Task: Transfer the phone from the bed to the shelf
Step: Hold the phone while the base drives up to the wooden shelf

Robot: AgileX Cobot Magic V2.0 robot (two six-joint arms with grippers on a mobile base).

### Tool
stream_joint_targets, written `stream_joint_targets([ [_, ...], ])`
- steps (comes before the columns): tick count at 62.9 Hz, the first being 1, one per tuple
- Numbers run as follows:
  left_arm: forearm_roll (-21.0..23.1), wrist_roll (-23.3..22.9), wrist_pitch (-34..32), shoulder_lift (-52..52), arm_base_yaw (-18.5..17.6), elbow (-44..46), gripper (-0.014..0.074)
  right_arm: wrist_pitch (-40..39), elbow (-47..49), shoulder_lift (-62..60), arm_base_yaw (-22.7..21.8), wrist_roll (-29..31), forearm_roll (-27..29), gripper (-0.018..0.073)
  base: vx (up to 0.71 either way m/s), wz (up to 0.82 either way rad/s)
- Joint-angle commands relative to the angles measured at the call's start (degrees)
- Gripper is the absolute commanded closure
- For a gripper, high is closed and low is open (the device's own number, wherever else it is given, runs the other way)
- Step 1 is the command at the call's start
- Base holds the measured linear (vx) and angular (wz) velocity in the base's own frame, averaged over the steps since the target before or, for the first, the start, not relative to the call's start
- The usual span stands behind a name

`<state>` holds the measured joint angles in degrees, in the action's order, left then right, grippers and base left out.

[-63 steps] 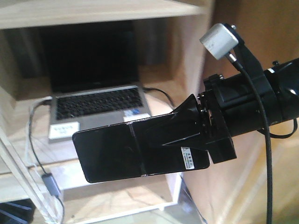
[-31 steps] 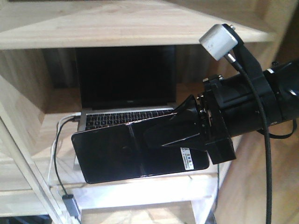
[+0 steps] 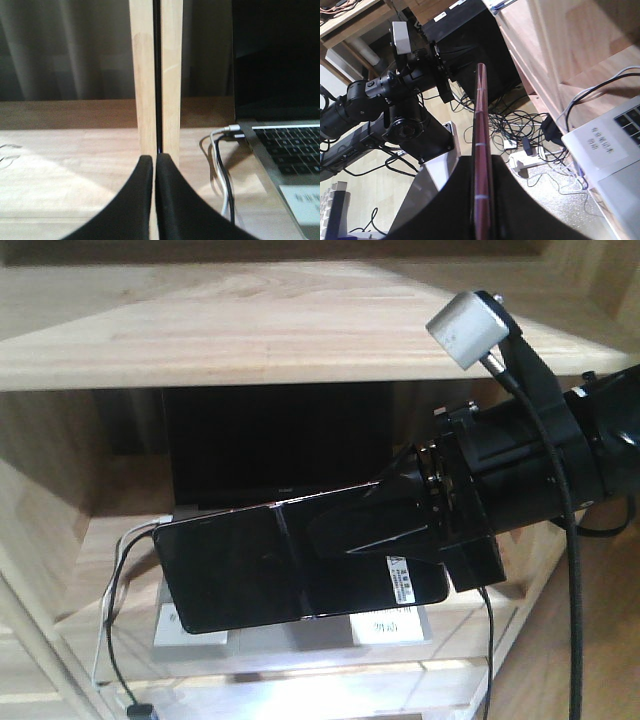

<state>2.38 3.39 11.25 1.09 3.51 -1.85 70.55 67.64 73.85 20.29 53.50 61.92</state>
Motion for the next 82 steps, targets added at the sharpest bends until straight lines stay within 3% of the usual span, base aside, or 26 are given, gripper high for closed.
stream_joint_targets([
  [1, 0.53, 0.0, -3.99, 0.48, 0.02, -0.41, 0.0595, 3.14, 1.48, -1.57, -0.19, 0.34, 4.85, 0.0561, 0.11, -0.01],
  [82, 0.53, 0.0, -3.99, 0.48, 0.02, -0.41, 0.0595, 3.13, 1.48, -1.57, -0.19, 0.34, 5.51, 0.0561, 0.02, 0.0],
])
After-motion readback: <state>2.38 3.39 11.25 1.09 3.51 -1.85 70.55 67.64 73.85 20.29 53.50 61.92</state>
